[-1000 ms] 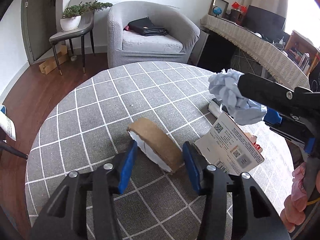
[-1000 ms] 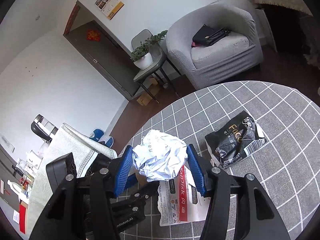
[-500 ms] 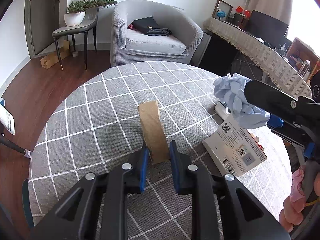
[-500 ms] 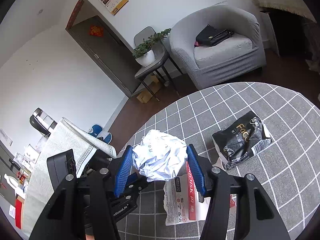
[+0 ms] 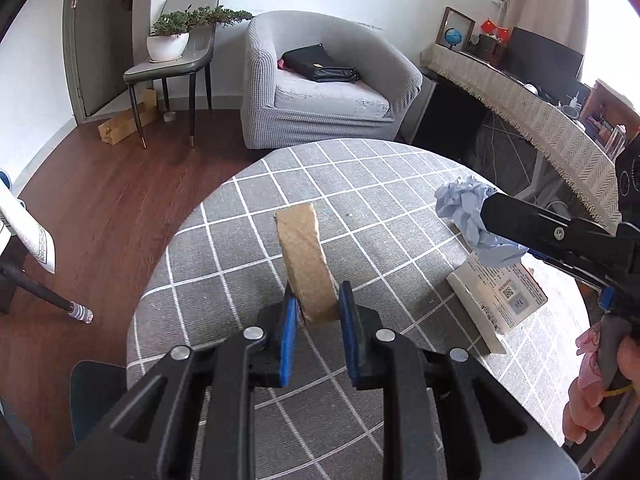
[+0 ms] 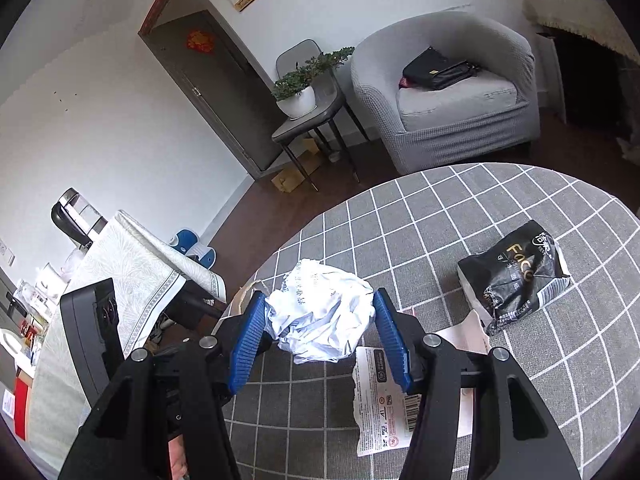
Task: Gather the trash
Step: 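Carry the cardboard strip and crumpled bag over the teal bin with both tools, then open the left tool to drop the cardboard strip while the right tool releases the bag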
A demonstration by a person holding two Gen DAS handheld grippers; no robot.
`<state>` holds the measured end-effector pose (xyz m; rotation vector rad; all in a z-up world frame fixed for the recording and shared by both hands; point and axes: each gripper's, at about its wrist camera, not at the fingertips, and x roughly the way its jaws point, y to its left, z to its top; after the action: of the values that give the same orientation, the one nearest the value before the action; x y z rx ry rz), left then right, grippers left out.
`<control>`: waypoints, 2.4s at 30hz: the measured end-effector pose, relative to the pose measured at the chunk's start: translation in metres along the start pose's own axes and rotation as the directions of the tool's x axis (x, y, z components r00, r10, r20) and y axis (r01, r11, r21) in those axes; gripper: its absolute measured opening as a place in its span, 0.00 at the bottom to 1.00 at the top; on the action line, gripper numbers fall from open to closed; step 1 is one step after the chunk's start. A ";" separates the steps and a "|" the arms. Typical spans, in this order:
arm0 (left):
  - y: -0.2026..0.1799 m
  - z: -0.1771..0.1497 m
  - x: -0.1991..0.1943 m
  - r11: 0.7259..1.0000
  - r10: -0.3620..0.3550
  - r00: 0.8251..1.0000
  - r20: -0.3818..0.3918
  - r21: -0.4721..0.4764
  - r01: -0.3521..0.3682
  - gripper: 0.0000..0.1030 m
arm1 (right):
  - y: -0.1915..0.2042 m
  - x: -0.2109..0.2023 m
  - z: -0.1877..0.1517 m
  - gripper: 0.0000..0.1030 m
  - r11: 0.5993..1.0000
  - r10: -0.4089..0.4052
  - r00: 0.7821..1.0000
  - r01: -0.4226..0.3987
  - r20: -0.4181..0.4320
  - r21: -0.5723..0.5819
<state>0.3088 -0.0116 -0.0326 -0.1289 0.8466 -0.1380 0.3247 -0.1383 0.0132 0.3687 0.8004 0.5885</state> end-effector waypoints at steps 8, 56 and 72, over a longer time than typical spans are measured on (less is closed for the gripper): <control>0.025 -0.003 -0.014 1.000 0.025 1.000 0.002 -0.013 -0.025 0.22 | 0.025 0.017 -0.002 0.54 0.999 0.005 1.000 -0.006 -0.025 -0.040; 0.248 -0.098 -0.037 0.964 0.148 0.960 -0.238 -0.182 -0.194 0.22 | 0.208 0.168 -0.046 0.54 0.955 0.106 0.957 -0.174 -0.271 -0.240; 0.291 -0.167 -0.007 0.950 0.083 0.896 -0.437 -0.238 -0.204 0.22 | 0.239 0.202 -0.072 0.54 0.946 0.084 0.937 -0.182 -0.339 -0.269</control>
<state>0.1994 0.2664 -0.1862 -0.3074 1.3065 0.1020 0.2974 0.1800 -0.0230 0.0467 0.9896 0.9019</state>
